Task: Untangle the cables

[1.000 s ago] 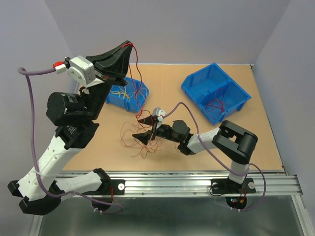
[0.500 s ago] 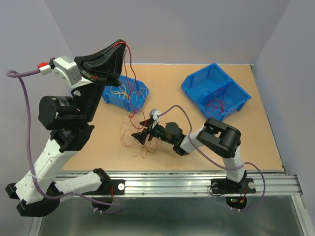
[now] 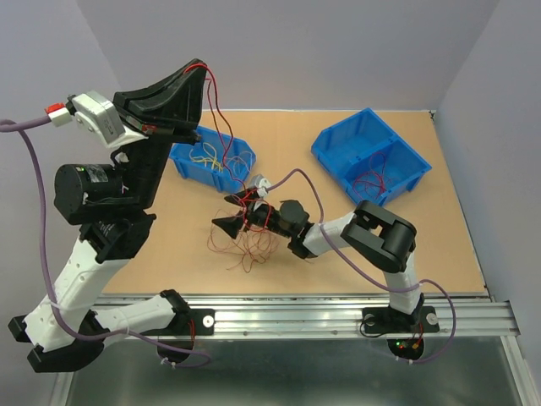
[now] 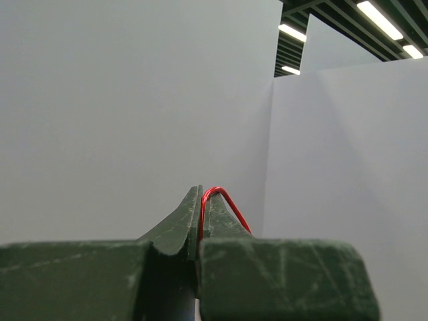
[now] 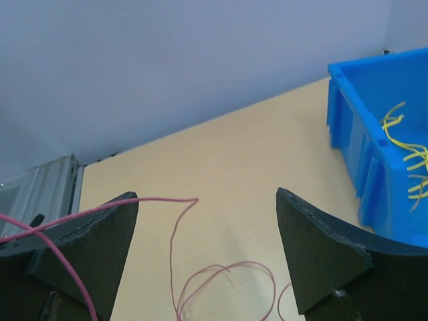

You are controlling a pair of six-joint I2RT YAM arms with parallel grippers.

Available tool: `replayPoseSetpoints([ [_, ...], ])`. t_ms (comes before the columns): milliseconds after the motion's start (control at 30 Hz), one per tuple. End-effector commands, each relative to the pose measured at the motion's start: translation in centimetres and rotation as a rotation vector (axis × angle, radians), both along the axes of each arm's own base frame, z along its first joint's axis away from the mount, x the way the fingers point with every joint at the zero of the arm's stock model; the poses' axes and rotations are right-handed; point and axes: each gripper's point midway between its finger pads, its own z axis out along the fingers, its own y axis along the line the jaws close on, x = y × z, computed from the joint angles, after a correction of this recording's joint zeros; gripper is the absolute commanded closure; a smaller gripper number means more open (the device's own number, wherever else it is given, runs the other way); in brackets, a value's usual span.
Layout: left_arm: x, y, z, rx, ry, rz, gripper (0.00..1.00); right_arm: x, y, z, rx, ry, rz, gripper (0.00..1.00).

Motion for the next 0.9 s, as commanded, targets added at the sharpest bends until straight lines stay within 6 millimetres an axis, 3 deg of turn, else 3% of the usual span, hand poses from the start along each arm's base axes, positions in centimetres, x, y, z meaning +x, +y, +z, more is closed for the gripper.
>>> replayPoseSetpoints([
  [0,-0.9,1.8,2.7,-0.062,-0.046,0.036,1.00,-1.9,0.6,9.0,0.204,-0.192,0.063,0.11],
  [167,-0.7,1.4,2.5,-0.053,-0.034,0.020,1.00,-1.8,1.8,9.6,0.223,-0.199,0.070,0.15],
  [267,-0.9,1.8,2.9,-0.067,-0.037,0.026,1.00,-1.6,2.5,9.9,0.236,-0.203,0.075,0.31],
  [400,-0.8,2.2,3.3,-0.047,-0.060,0.071,1.00,-1.6,3.3,9.8,0.243,-0.199,0.087,0.75],
  [433,0.0,2.4,3.4,-0.026,-0.067,0.138,1.00,-1.6,3.4,9.7,0.238,-0.194,0.089,0.93],
  [467,-0.1,3.4,4.5,-0.036,-0.086,0.189,1.00,-1.5,3.4,9.6,0.232,-0.189,0.082,0.99],
  [533,1.8,5.9,5.2,-0.053,-0.069,0.399,1.00,-0.9,3.2,8.9,0.203,-0.175,0.050,0.99],
  [567,1.4,7.9,6.5,-0.100,-0.074,0.475,1.00,-0.3,2.7,9.1,0.207,-0.162,0.003,0.99],
  [600,2.6,9.4,6.2,-0.126,-0.025,0.585,1.00,0.0,2.1,8.4,0.192,-0.149,-0.027,0.99],
  [633,2.5,10.7,6.7,-0.154,-0.018,0.647,1.00,0.4,1.6,8.0,0.186,-0.138,-0.060,0.99],
  [667,0.9,13.4,8.3,-0.205,-0.040,0.729,1.00,1.2,0.8,7.8,0.183,-0.124,-0.123,0.99],
  [733,0.0,15.5,8.8,-0.251,-0.024,0.791,1.00,1.8,-0.5,7.9,0.183,-0.112,-0.184,0.99],
  [767,-1.0,16.8,9.1,-0.295,-0.037,0.805,1.00,2.4,-1.6,6.9,0.168,-0.083,-0.240,0.99],
  [833,-2.9,18.8,9.6,-0.345,-0.052,0.805,1.00,3.0,-3.2,6.6,0.173,-0.053,-0.307,0.99],
  [867,-3.6,19.6,9.8,-0.369,-0.057,0.805,1.00,4.0,-4.7,5.2,0.164,-0.003,-0.379,1.00],
])
